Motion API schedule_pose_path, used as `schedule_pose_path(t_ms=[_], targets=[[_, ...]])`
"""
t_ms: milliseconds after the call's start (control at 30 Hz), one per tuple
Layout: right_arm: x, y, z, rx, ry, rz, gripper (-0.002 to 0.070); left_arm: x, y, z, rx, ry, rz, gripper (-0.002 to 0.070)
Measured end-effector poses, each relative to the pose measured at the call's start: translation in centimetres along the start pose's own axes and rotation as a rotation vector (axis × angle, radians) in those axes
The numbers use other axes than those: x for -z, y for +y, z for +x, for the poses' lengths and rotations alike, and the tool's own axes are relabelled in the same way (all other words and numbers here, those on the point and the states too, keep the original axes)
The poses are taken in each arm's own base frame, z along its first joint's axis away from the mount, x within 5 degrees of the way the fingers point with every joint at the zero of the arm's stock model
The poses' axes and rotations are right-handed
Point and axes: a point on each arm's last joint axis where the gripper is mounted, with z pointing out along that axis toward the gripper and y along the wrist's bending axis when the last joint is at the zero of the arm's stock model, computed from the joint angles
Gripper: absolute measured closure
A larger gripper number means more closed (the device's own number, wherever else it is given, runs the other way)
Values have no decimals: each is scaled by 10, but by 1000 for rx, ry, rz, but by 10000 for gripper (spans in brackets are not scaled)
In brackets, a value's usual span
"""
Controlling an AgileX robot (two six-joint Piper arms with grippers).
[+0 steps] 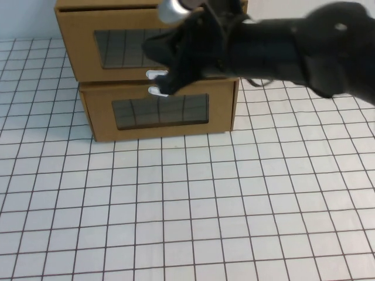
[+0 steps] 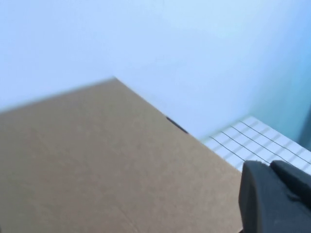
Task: Close the shoe box
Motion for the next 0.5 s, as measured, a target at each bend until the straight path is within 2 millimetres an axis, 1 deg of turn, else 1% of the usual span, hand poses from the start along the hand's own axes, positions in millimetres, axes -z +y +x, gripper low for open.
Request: schedule_pose_path(t_ms=[33, 133, 200, 267, 367, 433, 467, 500], targets=[[9, 2, 5, -5, 8, 19, 689, 15, -6, -7, -16, -17, -21, 679], [48, 7, 7, -4, -18, 122, 689, 56, -25, -22, -53, -48, -75, 679], [79, 13, 5, -2, -54, 173, 689, 80, -38, -28, -66, -61, -95, 679], [111, 23, 1, 4, -102, 188, 689, 102, -50, -29, -75, -66, -99, 679], [155, 41, 3, 16, -153, 176, 689, 136, -71, -23, -91, -68, -105, 679], [183, 51, 5, 29, -197, 179, 689, 158, -83, -11, -109, -54, -137, 679], [198, 57, 7, 36, -222, 181, 689, 164, -86, -3, -108, -44, -153, 679], [212, 62, 10, 42, -249, 189, 689, 176, -91, 5, -113, -46, -179, 679]])
